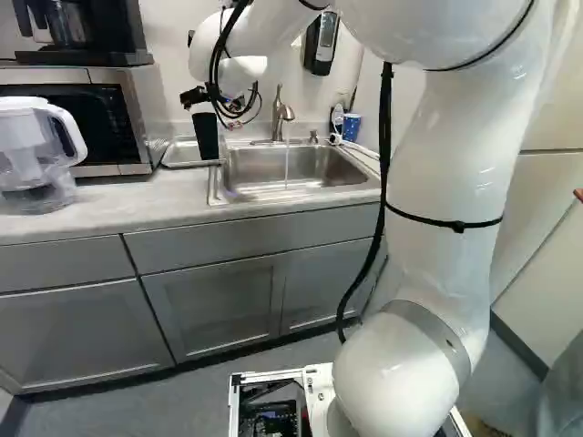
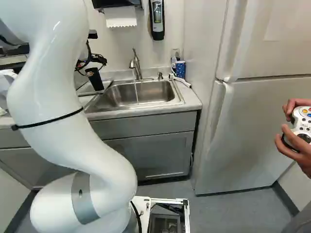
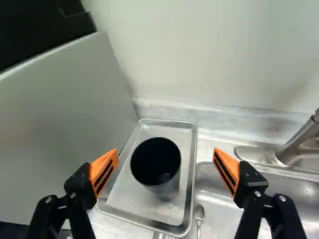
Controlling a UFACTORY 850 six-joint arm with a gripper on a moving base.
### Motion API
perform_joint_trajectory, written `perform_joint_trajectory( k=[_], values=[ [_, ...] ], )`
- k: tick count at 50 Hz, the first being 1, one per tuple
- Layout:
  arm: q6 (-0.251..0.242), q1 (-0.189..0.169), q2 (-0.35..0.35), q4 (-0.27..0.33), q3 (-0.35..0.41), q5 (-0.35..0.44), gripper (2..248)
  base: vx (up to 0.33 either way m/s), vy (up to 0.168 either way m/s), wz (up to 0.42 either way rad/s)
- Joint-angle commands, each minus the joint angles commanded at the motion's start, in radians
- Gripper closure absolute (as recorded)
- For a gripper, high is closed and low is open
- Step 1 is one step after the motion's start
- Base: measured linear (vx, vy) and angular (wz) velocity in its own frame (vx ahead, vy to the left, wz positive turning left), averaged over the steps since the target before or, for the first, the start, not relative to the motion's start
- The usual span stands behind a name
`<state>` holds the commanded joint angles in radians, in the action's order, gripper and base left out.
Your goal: Rinse the cup and place it in the tray
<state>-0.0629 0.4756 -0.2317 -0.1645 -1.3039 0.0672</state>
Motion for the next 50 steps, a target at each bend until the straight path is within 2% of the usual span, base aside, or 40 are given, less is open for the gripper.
perform_joint_trajectory(
  k=[17,50],
  values=[
    [0.0,-0.038,0.063,0.03,0.034,0.0,3,0.0,0.0,0.0],
    [0.0,-0.12,0.161,0.147,0.069,0.0,3,0.0,0.0,0.0]
  ],
)
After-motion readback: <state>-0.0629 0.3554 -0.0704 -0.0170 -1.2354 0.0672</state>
